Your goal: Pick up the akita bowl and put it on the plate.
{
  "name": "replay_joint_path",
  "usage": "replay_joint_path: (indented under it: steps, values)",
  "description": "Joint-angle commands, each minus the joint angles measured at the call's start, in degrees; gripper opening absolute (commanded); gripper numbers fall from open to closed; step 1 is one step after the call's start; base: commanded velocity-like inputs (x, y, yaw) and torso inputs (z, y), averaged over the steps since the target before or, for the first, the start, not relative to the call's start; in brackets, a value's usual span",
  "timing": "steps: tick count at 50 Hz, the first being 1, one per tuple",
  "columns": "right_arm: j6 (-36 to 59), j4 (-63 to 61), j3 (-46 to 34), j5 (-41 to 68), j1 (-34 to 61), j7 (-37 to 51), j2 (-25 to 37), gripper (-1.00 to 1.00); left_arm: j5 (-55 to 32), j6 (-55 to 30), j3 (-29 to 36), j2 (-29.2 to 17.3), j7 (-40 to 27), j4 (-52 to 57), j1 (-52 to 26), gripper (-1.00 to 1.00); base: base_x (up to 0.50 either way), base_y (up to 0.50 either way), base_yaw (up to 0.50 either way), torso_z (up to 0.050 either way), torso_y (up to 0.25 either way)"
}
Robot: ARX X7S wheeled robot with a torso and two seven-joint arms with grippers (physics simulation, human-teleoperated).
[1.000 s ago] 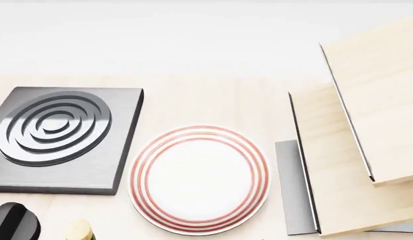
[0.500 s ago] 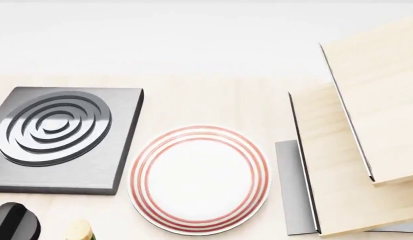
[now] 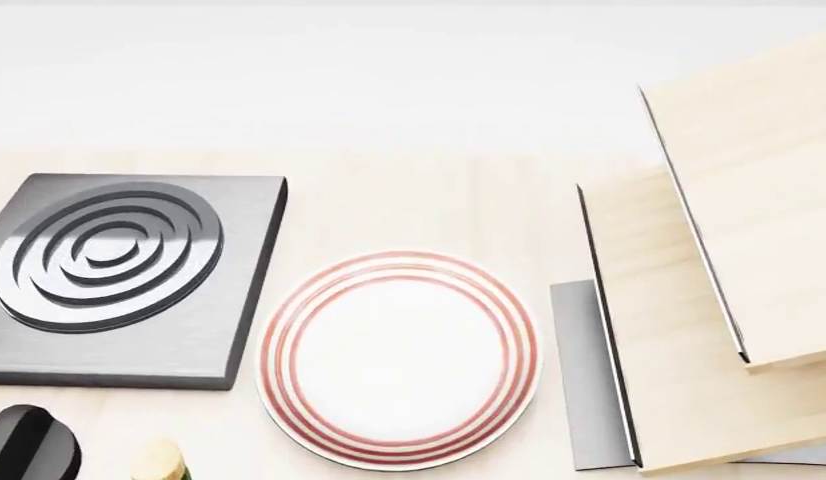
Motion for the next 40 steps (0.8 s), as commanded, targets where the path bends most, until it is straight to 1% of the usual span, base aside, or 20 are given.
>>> replay_joint_path:
  steps: [1, 9, 19, 25, 28, 31, 33, 40]
  values:
    - [0.8, 1.0, -0.4, 0.1, 1.1, 0.2, -0.1, 1.0, -10.8, -10.9, -6.7, -5.2, -0.2, -1.4, -3.6, 1.0, 0.0, 0.0, 0.0, 0.0, 0.0]
    - [2.0, 1.4, -0.5, 0.1, 1.9, 0.4, -0.1, 1.0, -15.1, -13.9, -10.9, -7.1, 0.6, -1.2, -2.2, 1.0, 0.0, 0.0, 0.0, 0.0, 0.0]
    - [3.0, 2.9, -0.7, 0.6, 3.4, 0.5, -0.3, 1.0, -18.8, -17.1, -13.3, -8.8, -0.1, -2.7, -2.9, 1.0, 0.0, 0.0, 0.0, 0.0, 0.0]
    - [3.1, 3.4, -0.8, 0.6, 3.8, 0.7, -0.4, 1.0, -20.0, -18.2, -13.6, -9.4, 0.1, -3.8, -3.1, 1.0, 0.0, 0.0, 0.0, 0.0, 0.0]
    - [3.1, 3.3, -0.9, 0.6, 3.7, 0.8, -0.3, 1.0, -22.0, -18.6, -13.6, -9.8, 1.5, -4.5, -3.1, 1.0, 0.0, 0.0, 0.0, 0.0, 0.0]
    - [3.0, 3.9, -1.1, 0.6, 4.0, 0.8, -0.3, 1.0, -23.4, -19.6, -12.1, -10.5, 2.3, -6.4, -4.1, 1.0, 0.0, 0.0, 0.0, 0.0, 0.0]
    - [3.0, 4.0, -1.1, 0.7, 4.0, 0.7, -0.3, 1.0, -22.8, -19.8, -11.3, -10.9, 2.2, -6.6, -4.3, 1.0, 0.0, 0.0, 0.0, 0.0, 0.0]
    - [3.1, 4.5, -1.3, 0.8, 4.4, 0.8, -0.3, 1.0, -27.6, -23.7, -9.5, -12.9, 2.1, -9.7, -7.0, 1.0, 0.0, 0.0, 0.0, 0.0, 0.0]
